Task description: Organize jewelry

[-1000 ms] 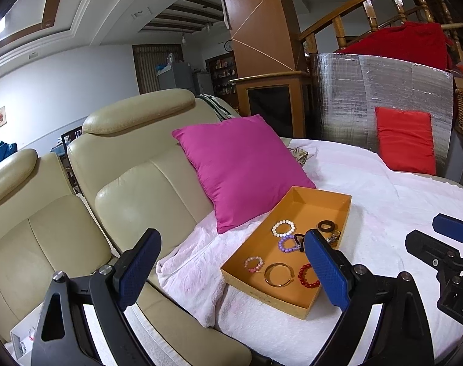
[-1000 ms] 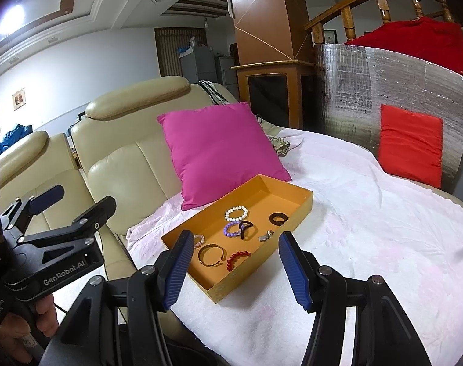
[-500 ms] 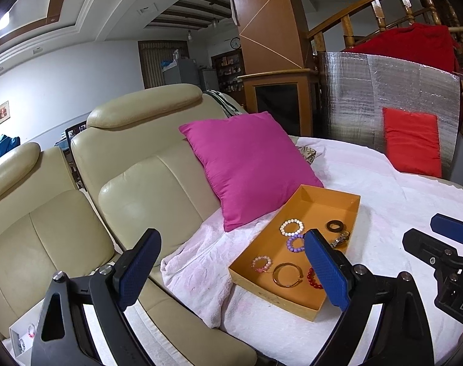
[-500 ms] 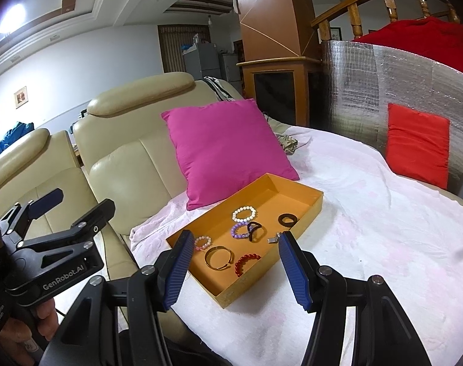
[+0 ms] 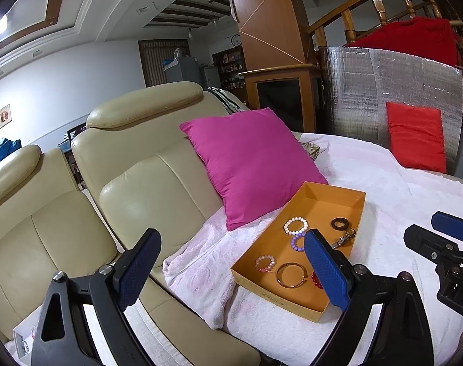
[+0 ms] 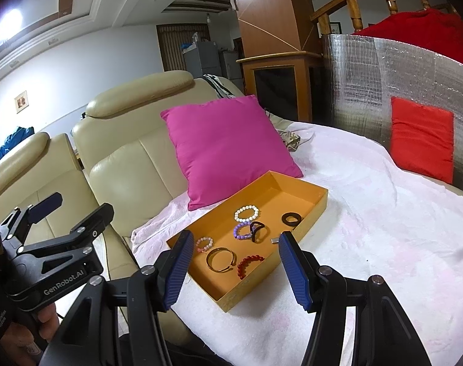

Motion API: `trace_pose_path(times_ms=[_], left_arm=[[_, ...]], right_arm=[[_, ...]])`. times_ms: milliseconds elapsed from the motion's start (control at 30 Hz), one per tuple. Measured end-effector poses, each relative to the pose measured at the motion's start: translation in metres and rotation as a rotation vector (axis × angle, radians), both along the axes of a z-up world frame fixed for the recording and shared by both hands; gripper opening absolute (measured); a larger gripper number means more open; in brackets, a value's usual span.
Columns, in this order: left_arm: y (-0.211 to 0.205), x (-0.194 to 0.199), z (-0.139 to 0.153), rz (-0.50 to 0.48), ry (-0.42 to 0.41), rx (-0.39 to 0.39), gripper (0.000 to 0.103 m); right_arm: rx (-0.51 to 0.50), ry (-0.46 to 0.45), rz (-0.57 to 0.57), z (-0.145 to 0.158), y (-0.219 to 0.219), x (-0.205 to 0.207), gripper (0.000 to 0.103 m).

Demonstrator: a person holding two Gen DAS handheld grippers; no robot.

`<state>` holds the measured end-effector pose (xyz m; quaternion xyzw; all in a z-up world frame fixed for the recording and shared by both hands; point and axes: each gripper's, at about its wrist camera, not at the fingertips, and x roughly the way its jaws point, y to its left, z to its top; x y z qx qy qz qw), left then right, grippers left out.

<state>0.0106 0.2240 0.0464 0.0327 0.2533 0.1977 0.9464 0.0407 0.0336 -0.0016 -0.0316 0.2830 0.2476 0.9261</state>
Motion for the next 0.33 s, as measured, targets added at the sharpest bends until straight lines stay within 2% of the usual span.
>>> trace_pose_path(times_ms=[133,233,333], left_arm=[[-0.016,0.008,0.000,-0.031,-0.014,0.020,0.095],[-0.049,0.022,-0.005,-0.184,-0.006,-0.002,0.095],[-0.100,0.048,-0.022,-0.388,0.036,-0.061,0.095]], right_arm=[[0.011,-0.010,-0.031,0.001,-0.017,0.002,0.062],[0.022,-0.039,-0.114,0.001,-0.053,0.005,0.062],[0.047,-0.026,-0.242,-0.005,-0.111,0.013,0.062]])
